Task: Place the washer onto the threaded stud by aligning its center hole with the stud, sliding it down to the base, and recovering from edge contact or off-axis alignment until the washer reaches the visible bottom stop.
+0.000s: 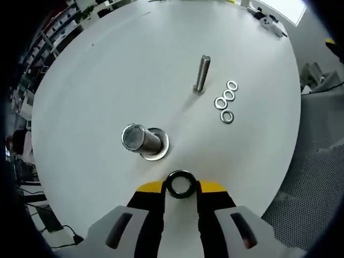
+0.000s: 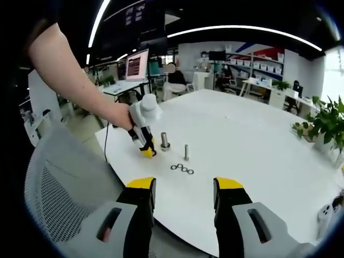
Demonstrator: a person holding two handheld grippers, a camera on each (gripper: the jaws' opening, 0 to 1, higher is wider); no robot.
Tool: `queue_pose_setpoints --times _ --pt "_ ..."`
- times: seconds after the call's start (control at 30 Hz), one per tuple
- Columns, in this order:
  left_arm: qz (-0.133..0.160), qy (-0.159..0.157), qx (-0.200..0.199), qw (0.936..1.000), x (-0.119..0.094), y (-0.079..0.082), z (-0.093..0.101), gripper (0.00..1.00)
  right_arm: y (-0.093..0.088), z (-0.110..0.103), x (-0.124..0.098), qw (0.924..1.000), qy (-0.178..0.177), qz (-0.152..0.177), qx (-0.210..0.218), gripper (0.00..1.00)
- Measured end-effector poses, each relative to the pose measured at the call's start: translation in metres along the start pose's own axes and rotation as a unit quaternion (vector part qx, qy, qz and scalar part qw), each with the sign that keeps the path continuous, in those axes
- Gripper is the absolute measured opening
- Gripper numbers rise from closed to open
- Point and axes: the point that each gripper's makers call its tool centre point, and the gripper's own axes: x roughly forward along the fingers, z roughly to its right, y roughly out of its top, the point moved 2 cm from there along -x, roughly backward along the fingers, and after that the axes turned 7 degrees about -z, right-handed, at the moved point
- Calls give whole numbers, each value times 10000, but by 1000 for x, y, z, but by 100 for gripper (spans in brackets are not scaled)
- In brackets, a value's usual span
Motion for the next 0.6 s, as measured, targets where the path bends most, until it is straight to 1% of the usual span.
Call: queue_pose_setpoints --times 0.13,0.17,0.3,0.5,0.6 --pt "-34 8 -170 9999 -1 -5 -4 28 1 0 0 10000 4 15 10 45" --pt "-33 -7 -204 9998 -1 -6 -5 28 1 0 0 10000 5 20 9 45" --pt "-26 5 -188 9998 -1 -5 -2 28 1 0 0 10000 14 15 -1 45" --pt "-7 -8 -135 9999 -1 -2 -1 24 0 0 0 10000 5 -1 4 45" --pt "-10 -26 -199 9998 -1 -1 -1 23 0 0 0 10000 0 -4 3 45"
